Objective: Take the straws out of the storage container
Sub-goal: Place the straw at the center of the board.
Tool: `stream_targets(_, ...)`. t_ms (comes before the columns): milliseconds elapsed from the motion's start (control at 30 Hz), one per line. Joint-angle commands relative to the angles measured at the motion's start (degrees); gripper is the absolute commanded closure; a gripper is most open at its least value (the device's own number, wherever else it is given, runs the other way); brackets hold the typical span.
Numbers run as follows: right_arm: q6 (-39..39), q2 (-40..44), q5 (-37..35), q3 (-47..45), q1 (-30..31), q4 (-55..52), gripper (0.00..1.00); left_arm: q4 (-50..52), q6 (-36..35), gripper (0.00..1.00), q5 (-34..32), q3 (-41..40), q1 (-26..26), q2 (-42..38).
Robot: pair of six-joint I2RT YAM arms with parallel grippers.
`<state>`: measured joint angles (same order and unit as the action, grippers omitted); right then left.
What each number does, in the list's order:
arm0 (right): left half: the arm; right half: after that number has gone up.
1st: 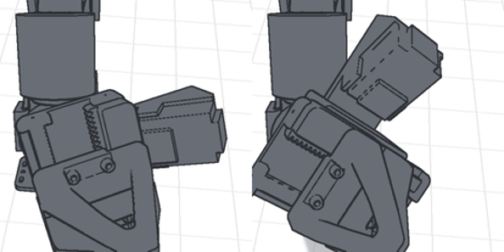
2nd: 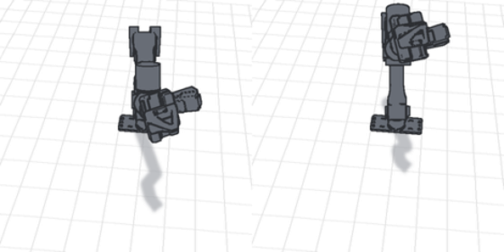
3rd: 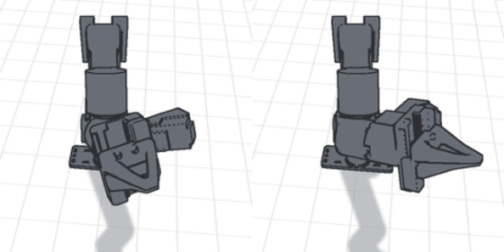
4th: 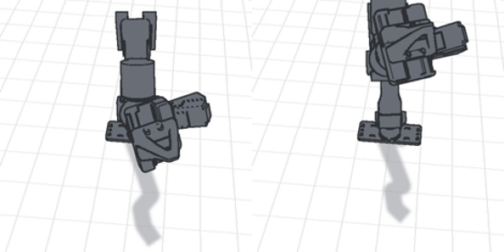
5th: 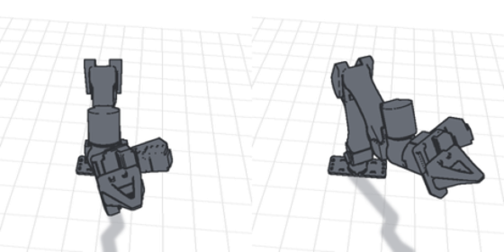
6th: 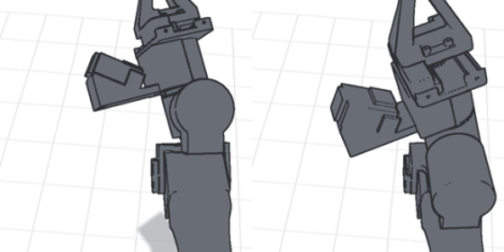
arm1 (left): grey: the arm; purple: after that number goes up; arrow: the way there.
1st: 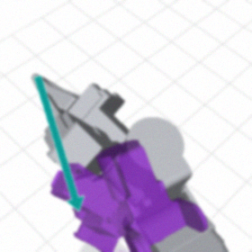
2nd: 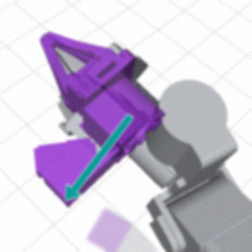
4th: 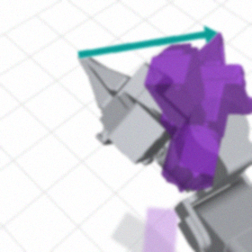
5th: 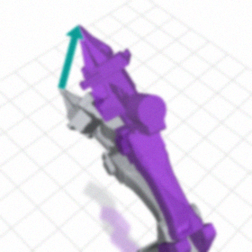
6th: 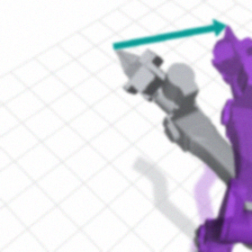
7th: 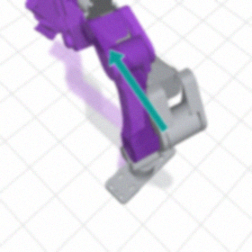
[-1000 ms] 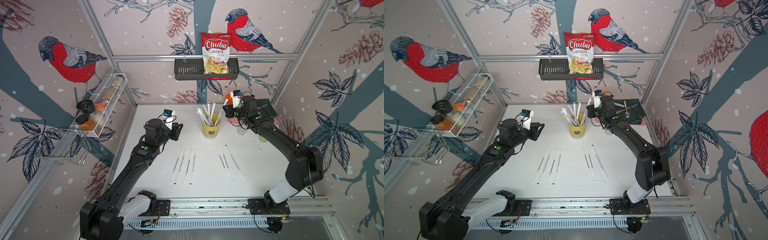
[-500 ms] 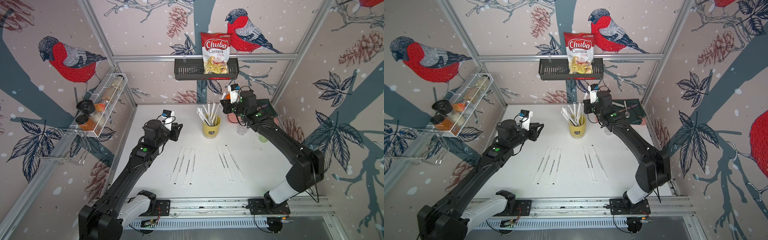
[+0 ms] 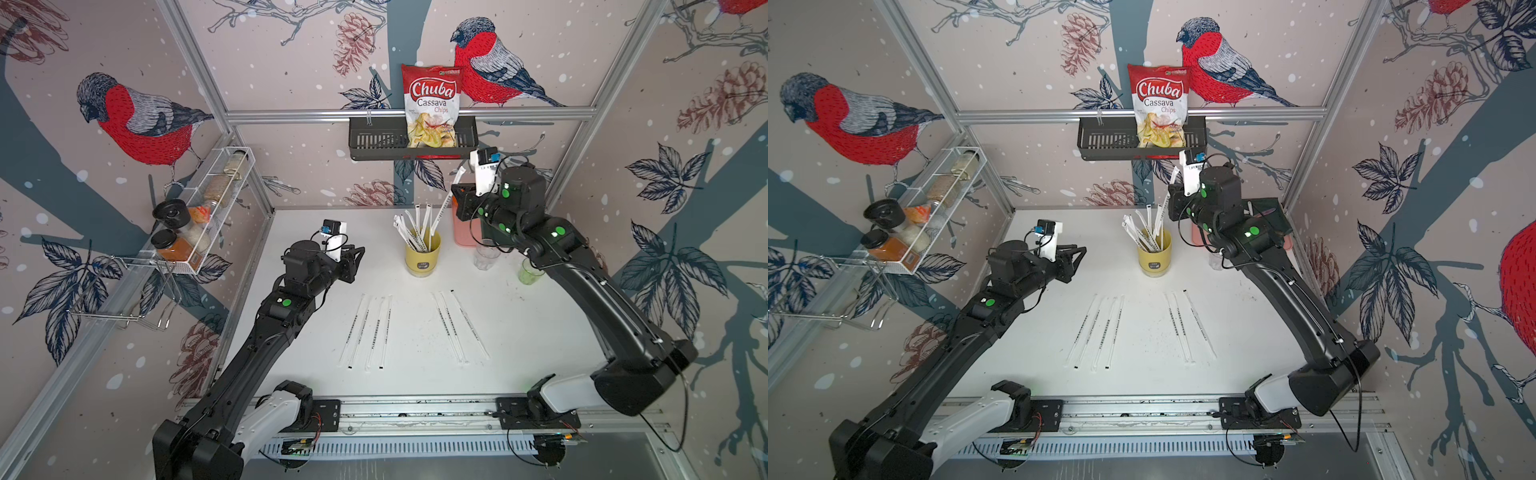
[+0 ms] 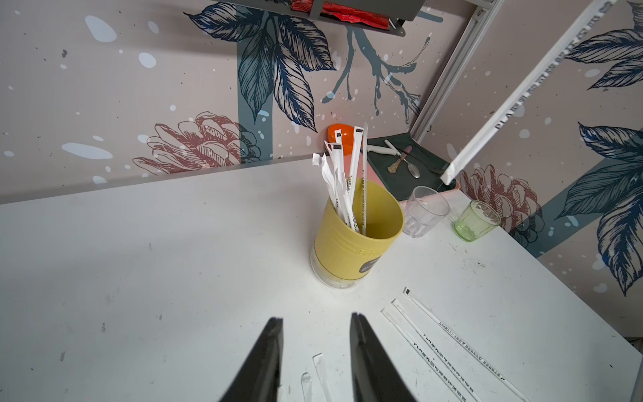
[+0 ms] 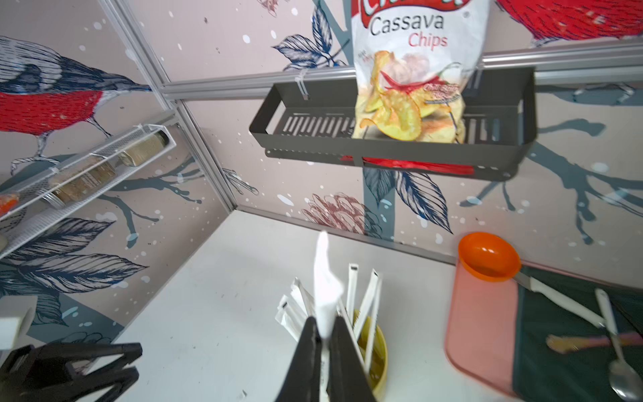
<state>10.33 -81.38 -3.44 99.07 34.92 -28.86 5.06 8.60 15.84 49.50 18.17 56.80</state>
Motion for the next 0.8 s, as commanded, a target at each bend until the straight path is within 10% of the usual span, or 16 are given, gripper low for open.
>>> stream_targets(0, 2.77, 0.53, -4.73, 2.87, -0.07, -18.22, 0.9, -1.41, 0.26, 0.64, 0.82, 0.03, -0.09, -0.59)
stream_targets(267, 5.32, -3.5, 0.1, -4.47, -0.14, -41.48, 0.9, -1.29, 1.37, 0.64, 2.15, 0.19, -0.1, -0.96)
stream_targets(767, 4.75, -13.42, 2.43, -21.93, 0.24, -31.61, 0.92, -1.02, 1.78, 0.64, 2.25, -0.13, 0.14, -1.34)
